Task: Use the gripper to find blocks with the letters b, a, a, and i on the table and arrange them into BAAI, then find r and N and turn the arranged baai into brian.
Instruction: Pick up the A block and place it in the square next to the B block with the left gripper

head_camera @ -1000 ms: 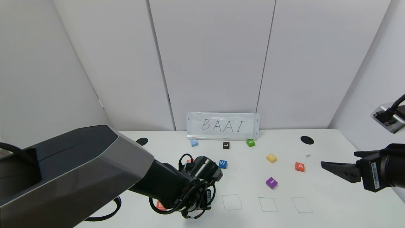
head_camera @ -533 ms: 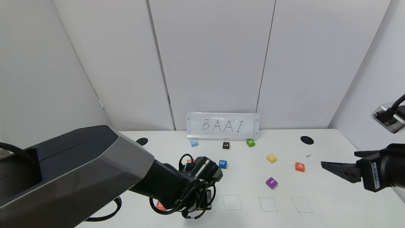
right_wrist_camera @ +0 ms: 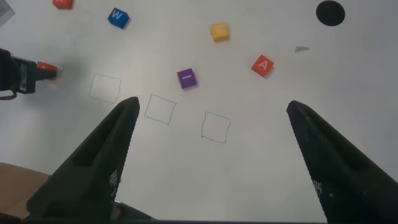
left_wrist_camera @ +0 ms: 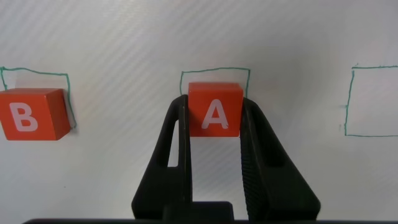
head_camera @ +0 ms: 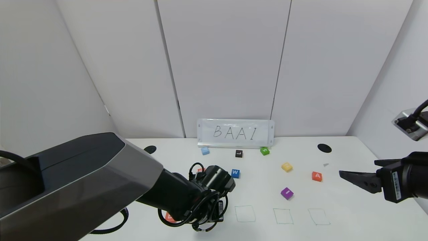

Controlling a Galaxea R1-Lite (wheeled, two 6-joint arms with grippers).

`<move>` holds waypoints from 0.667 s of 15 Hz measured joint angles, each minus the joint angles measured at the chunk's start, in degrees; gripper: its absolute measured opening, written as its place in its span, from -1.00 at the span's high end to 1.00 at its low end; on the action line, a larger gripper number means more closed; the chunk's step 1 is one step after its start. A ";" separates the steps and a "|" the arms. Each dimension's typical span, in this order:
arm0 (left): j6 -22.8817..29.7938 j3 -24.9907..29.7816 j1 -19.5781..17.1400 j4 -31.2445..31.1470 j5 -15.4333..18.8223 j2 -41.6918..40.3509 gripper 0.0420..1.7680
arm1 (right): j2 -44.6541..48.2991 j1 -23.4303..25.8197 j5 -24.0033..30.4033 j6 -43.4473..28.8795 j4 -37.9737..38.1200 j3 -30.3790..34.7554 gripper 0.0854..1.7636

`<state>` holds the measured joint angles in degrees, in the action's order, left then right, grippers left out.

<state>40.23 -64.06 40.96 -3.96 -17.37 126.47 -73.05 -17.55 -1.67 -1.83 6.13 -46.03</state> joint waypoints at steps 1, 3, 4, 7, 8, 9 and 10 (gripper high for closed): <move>0.00 0.00 -0.01 0.02 0.00 0.00 0.46 | 0.00 0.00 0.00 -0.02 0.02 0.00 -0.94; 0.02 0.00 0.00 0.00 -0.02 0.00 0.46 | 0.00 0.00 0.01 -0.02 0.00 0.00 -0.94; 0.02 0.00 0.00 0.00 0.00 0.00 0.46 | 0.00 0.00 0.00 0.00 0.02 -0.02 -0.94; 0.02 0.00 -0.01 0.00 0.00 0.00 0.46 | 0.00 0.00 0.01 -0.02 0.02 -0.02 -0.94; 0.04 0.00 0.00 0.00 -0.02 0.02 0.46 | 0.00 -0.02 0.01 -0.02 -0.01 0.00 -0.94; 0.11 -0.18 0.10 0.05 -0.09 0.30 0.46 | 0.00 -0.16 0.01 -0.05 -0.06 0.06 -0.94; 0.15 -0.32 0.20 0.09 -0.13 0.55 0.46 | 0.00 -0.27 0.00 0.00 -0.06 0.09 -0.94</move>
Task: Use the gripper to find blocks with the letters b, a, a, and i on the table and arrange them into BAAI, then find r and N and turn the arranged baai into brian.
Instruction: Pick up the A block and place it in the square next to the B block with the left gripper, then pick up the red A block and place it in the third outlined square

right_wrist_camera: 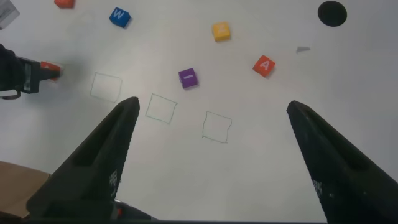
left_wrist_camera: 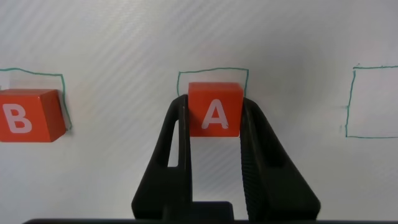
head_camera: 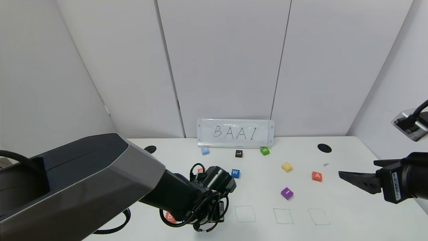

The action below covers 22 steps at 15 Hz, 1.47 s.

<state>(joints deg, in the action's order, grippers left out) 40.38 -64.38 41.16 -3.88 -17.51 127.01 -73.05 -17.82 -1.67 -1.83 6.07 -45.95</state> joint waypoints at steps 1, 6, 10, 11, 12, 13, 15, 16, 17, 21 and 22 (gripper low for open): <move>0.10 -0.06 0.05 0.02 0.07 0.09 0.38 | 0.00 -0.04 0.00 0.00 0.00 0.06 -0.94; 0.11 -0.28 0.18 0.00 0.21 0.27 -0.24 | 0.00 -0.15 0.00 -0.02 0.00 0.09 -0.94; -0.39 -0.50 0.10 -0.46 0.16 -1.02 -0.52 | 0.00 -0.17 0.00 -0.02 -0.02 0.09 -0.94; -0.55 -0.61 0.10 -0.59 0.16 -1.79 -0.57 | 0.00 -0.17 0.00 -0.02 -0.02 0.09 -0.94; -0.72 -0.74 0.11 -0.50 0.21 -2.56 -0.61 | -0.02 -0.17 -0.07 0.00 -0.02 0.09 -0.94; -0.74 -0.85 0.13 -0.41 0.21 -3.15 -0.65 | -0.05 -0.17 -0.10 0.00 -0.05 0.13 -0.94; -1.54 -1.02 0.10 -0.44 0.24 -4.13 -0.72 | -0.13 -0.17 -0.10 -0.02 -0.06 0.20 -0.94; -2.91 -1.05 -0.01 -0.41 0.27 -5.44 -0.74 | -0.27 -0.17 -0.16 -0.05 0.20 0.20 -0.94; -4.35 -0.80 -0.28 -0.26 0.40 -7.36 -0.77 | -0.41 -0.17 -1.12 -0.09 0.50 0.06 -0.94; -12.04 1.71 -2.90 -0.33 0.79 -17.04 -0.83 | -2.04 -0.76 -3.63 -0.16 0.93 -0.24 -0.94; -13.23 2.36 -3.62 -0.33 0.84 -18.80 -0.85 | -2.41 -0.85 -3.66 -0.20 0.93 -0.27 -0.94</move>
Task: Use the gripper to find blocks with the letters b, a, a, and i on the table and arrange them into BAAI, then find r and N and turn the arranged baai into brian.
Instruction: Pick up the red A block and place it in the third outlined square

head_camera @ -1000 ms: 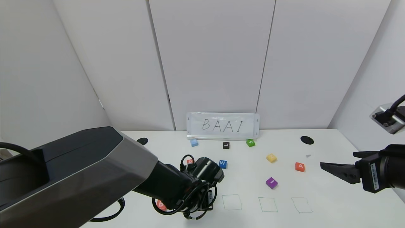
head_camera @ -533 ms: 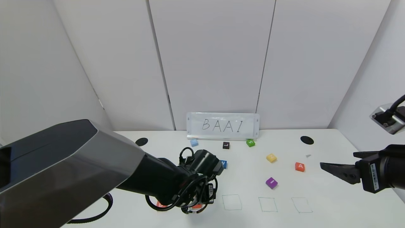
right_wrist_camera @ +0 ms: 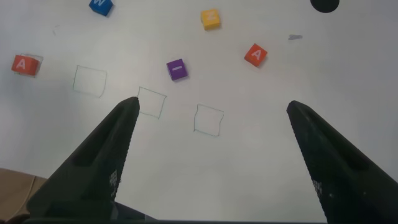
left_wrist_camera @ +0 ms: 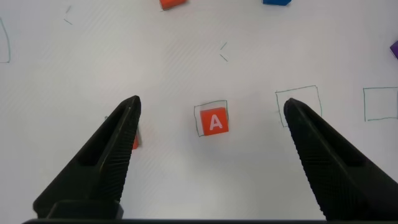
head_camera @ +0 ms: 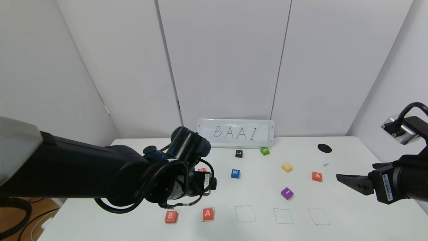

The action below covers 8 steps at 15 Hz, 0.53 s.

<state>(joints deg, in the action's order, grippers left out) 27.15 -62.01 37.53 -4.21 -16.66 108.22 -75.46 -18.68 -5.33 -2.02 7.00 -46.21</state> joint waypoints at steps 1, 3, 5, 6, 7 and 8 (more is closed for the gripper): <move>-2.28 0.90 -0.57 0.00 0.35 -1.72 -0.86 | -0.63 -0.01 0.00 -0.05 -0.05 -0.01 -0.94; -7.91 2.38 -2.50 -0.26 1.72 -6.07 -0.88 | -2.02 0.00 -0.39 -0.09 -0.13 -0.01 -0.94; -12.68 3.80 -5.51 -0.72 4.30 -10.20 -0.89 | -3.25 -0.04 -1.49 -0.11 -0.33 -0.01 -0.94; -14.26 4.24 -6.67 -0.79 5.23 -11.69 -0.90 | -3.75 -0.04 -1.67 -0.16 -0.51 -0.01 -0.94; -15.87 4.49 -8.29 -0.85 6.40 -12.98 -0.90 | -4.19 -0.09 -1.71 -0.21 -0.55 0.05 -0.94; -17.16 4.61 -9.86 -0.91 7.75 -14.34 -0.91 | -4.47 -0.39 -1.76 -0.49 -0.46 0.11 -0.94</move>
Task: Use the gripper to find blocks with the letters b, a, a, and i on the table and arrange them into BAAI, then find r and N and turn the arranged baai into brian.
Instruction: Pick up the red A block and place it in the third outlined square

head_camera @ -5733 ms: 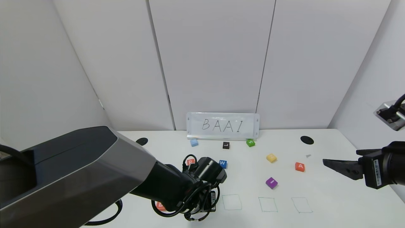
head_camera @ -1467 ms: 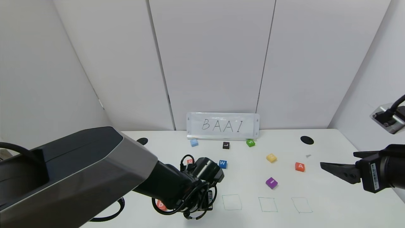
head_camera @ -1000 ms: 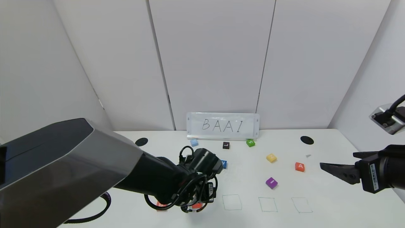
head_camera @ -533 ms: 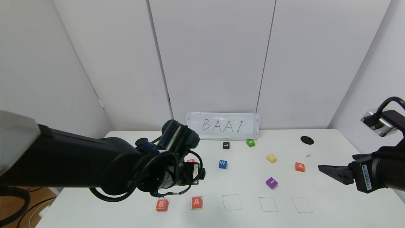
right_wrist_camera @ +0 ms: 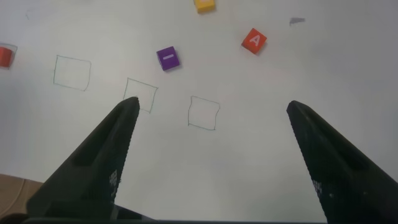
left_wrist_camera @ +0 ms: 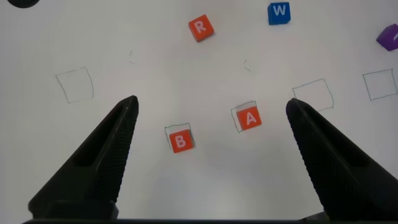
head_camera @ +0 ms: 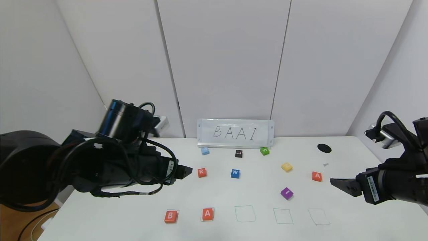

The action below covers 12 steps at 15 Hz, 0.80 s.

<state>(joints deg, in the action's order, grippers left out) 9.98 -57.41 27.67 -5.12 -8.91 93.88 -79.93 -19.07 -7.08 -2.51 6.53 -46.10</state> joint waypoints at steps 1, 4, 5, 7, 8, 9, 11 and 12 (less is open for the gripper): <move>-1.37 0.11 -1.30 -0.76 1.56 -1.22 -0.91 | -0.20 -0.39 -0.09 -0.49 0.00 0.00 -0.94; -3.58 0.10 -3.28 -4.32 4.64 -5.18 -0.92 | -0.68 0.77 -1.56 -1.16 0.02 -0.11 -0.94; -3.80 0.02 -3.47 -4.47 5.06 -6.14 -0.92 | -0.94 1.27 -1.72 -1.21 0.06 -0.34 -0.94; -4.33 0.20 -3.69 -4.51 5.12 -7.19 -0.92 | -2.32 2.62 -3.72 -0.96 0.46 -1.28 -0.94; -4.38 0.27 -3.69 -4.49 5.14 -7.50 -0.93 | -3.19 3.61 -4.02 -0.93 0.66 -1.68 -0.94; -4.40 0.30 -3.73 -4.49 5.17 -7.69 -0.93 | -4.02 4.55 -3.95 -0.85 1.45 -2.23 -0.94; -4.55 0.35 -3.64 -4.47 5.14 -7.91 -0.93 | -5.67 6.84 -2.74 -0.61 7.45 -5.08 -0.94; -4.55 0.57 -3.50 -4.45 5.14 -7.91 -0.93 | -6.45 8.20 -1.04 -0.60 10.95 -7.28 -0.94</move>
<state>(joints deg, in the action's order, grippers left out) 5.44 -56.83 24.17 -9.57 -3.77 85.97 -86.38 -10.86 -8.12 -3.11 17.48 -53.38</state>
